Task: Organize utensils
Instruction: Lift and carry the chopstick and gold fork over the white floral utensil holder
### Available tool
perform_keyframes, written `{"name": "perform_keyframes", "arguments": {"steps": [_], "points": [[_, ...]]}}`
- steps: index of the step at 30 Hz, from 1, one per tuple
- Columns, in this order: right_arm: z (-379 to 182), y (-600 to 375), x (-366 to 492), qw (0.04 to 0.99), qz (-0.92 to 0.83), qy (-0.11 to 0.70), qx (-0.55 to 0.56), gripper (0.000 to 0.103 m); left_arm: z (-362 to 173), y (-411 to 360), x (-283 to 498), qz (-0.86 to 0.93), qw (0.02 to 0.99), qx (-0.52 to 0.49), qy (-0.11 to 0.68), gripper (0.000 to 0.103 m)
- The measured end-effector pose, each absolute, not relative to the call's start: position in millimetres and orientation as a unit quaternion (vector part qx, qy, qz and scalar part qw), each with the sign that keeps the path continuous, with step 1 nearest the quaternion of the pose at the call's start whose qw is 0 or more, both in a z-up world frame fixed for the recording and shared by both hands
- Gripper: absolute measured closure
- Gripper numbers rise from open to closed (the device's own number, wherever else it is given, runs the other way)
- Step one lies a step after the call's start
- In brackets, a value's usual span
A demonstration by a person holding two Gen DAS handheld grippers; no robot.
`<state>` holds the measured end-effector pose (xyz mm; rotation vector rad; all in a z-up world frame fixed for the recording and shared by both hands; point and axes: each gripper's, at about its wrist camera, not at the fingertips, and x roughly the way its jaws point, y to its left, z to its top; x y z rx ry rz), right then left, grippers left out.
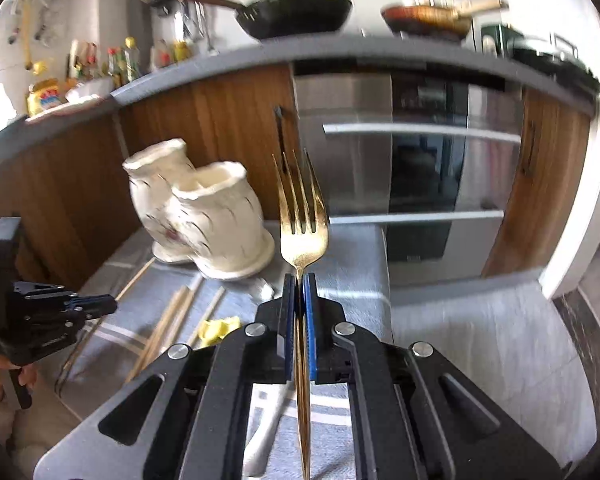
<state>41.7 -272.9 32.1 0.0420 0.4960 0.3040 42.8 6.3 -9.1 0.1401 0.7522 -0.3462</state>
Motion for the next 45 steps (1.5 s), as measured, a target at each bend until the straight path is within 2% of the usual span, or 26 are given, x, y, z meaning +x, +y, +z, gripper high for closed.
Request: {"name": "perform_keyframes", "arguments": {"steps": [13,27,35,40,45], "points": [[60.4,-248.8,14.0,0.98,0.153,0.13,-0.015,0.099,26.4,19.2,23.3,-0.178,0.948,0.036,0.262,0.098],[130.6,-224.3,61.7,0.979,0.193,0.027,0.061,0.099,112.4,34.9,62.8,-0.181,0.977,-0.003,0.114,0.098],[138.0,-215.1,101.1,0.975,0.203,0.01,0.094,0.099,149.3,33.3,119.6,-0.189,0.979,-0.054,0.053,0.098],[121.0,-216.4,125.6,0.971,0.207,0.033,0.116,0.099,150.3,30.6,165.0,-0.167,0.981,-0.081,0.055,0.098],[104.8,-216.1,142.6,0.968,0.213,0.065,0.113,0.099,131.4,25.1,195.1,-0.134,0.986,-0.068,0.072,0.098]]}}
